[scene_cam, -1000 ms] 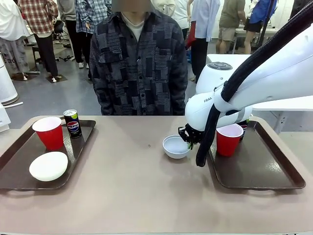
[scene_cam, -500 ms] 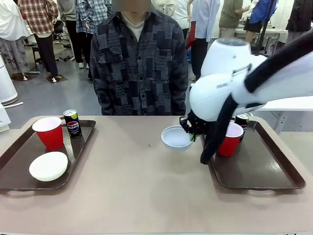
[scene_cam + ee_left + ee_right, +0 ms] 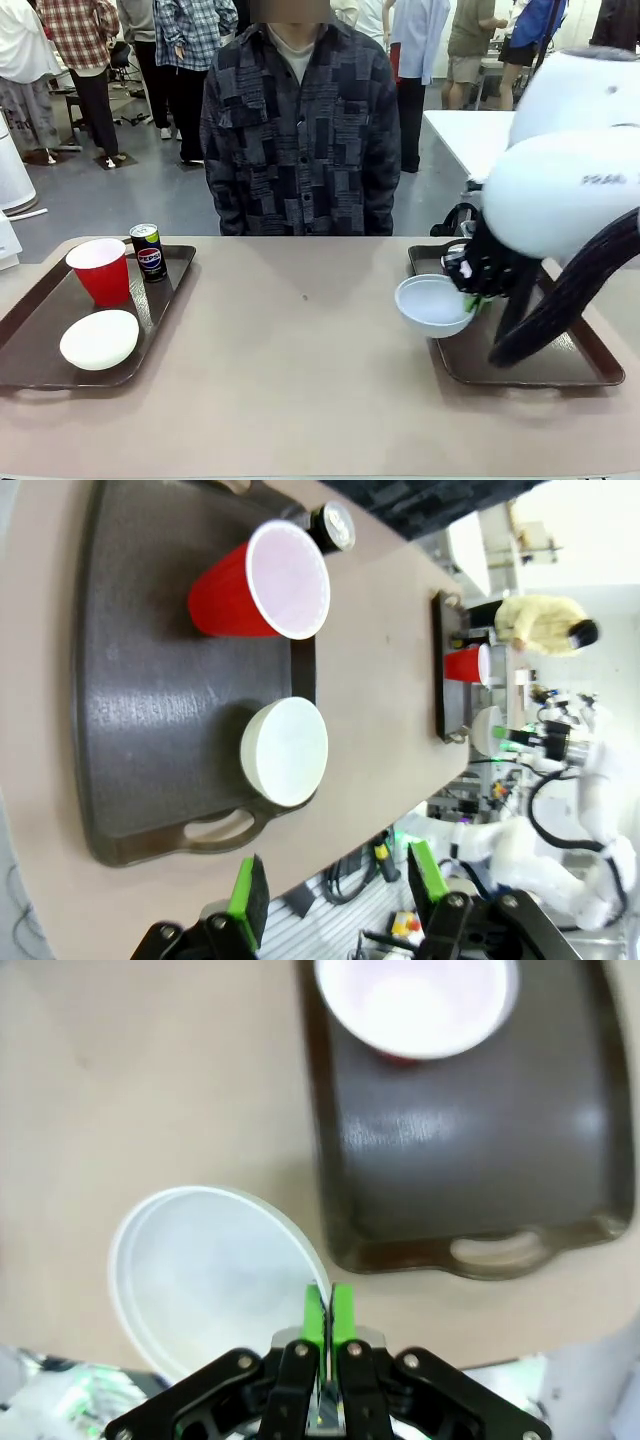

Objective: Prepare tableware on both trays.
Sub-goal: Pick up a Picnic Bowl from the table and place it on a Handle tray.

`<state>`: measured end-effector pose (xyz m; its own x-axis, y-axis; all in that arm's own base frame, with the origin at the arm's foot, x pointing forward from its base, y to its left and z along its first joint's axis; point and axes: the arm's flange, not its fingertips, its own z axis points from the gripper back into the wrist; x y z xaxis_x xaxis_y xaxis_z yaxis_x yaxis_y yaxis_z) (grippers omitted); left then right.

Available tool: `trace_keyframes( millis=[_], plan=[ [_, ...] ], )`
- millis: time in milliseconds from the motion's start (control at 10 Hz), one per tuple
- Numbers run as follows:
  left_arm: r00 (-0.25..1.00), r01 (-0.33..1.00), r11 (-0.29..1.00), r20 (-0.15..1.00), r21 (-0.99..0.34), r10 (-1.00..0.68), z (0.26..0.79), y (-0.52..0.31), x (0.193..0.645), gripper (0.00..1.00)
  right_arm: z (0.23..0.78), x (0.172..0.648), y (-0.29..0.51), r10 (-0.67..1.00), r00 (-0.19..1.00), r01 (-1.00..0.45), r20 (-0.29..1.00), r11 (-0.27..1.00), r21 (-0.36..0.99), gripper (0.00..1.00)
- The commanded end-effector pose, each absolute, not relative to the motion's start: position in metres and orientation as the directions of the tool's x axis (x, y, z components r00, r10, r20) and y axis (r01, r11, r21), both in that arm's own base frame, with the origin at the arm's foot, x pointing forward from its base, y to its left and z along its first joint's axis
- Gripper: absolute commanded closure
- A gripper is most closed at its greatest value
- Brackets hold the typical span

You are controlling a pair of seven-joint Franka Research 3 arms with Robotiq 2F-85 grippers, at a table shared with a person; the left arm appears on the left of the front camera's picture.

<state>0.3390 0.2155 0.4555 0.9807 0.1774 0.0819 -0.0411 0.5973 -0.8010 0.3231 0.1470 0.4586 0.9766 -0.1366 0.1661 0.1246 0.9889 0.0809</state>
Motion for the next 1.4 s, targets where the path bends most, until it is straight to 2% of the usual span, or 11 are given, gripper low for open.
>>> trace_keyframes(
  millis=[0,200,300,400,800,900,1000,1300],
  plan=[
    [0.98,-0.04,0.595,0.085,-0.802,0.18,0.457,0.215,0.338,0.26,0.453,0.316,0.102,-0.06,0.991,0.045,0.12,0.991,0.127,0.99],
    [0.98,-0.04,0.595,0.085,-0.802,0.18,0.457,0.215,0.338,0.26,0.447,0.328,0.074,-0.047,0.993,0.033,0.104,0.99,0.138,0.99],
    [0.98,-0.04,0.595,0.085,-0.802,0.18,0.457,0.215,0.338,0.26,0.442,0.337,0.064,-0.087,0.993,0.078,0.084,0.991,0.108,0.99],
    [0.98,-0.04,0.595,0.085,-0.802,0.18,0.457,0.215,0.338,0.26,0.466,0.335,0.087,-0.068,0.989,0.054,0.131,0.992,0.112,0.99],
    [0.98,-0.04,0.595,0.085,-0.802,0.18,0.457,0.215,0.338,0.26,0.466,0.335,0.087,-0.068,0.989,0.054,0.131,0.992,0.112,0.99],
    [0.98,-0.04,0.595,0.085,-0.802,0.18,0.457,0.215,0.338,0.26,0.464,0.336,0.083,-0.049,0.99,0.038,0.134,0.995,0.089,0.96],
    [0.98,-0.04,0.595,0.085,-0.802,0.18,0.457,0.215,0.338,0.26,0.45,0.344,0.073,0.017,0.994,-0.026,0.111,0.997,0.075,0.96],
    [0.98,-0.04,0.595,0.085,-0.802,0.18,0.457,0.215,0.338,0.26,0.41,0.355,0.049,0.074,0.996,-0.073,0.055,0.997,-0.01,0.96]
  ],
)
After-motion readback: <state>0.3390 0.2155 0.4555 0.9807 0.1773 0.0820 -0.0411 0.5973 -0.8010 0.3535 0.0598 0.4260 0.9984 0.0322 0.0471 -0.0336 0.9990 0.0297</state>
